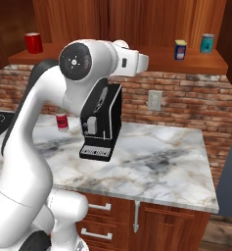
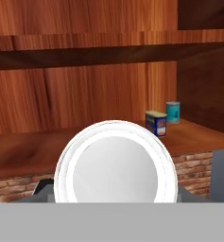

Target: Pick the cans from the counter and place them in their designated side in the cabinet.

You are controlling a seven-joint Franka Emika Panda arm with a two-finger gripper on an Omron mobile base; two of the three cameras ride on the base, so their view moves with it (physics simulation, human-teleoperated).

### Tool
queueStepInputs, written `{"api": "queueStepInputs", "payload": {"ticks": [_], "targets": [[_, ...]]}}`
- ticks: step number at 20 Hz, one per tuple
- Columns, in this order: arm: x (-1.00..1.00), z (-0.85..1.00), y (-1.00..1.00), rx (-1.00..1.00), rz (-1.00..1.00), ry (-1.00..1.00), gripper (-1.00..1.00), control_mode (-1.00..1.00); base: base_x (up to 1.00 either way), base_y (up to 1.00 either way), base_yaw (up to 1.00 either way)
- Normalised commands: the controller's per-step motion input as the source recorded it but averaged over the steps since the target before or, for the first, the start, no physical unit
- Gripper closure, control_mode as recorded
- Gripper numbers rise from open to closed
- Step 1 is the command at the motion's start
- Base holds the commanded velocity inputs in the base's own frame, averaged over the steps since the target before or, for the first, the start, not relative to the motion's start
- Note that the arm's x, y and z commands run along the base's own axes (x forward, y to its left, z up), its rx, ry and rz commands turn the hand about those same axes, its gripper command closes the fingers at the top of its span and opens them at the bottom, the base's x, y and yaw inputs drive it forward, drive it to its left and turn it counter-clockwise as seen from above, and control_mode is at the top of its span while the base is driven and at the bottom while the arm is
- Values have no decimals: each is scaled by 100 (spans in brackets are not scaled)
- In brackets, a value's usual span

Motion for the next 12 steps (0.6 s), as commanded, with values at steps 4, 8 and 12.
{"api": "queueStepInputs", "payload": {"ticks": [4, 8, 12], "targets": [[8, 0, -1, 0, 0, 6, 100, -100, 0, 0, 0], [2, 0, -7, 0, 0, 12, 100, -100, 0, 0, 0], [0, 0, -11, 0, 0, 9, 100, -100, 0, 0, 0]]}}
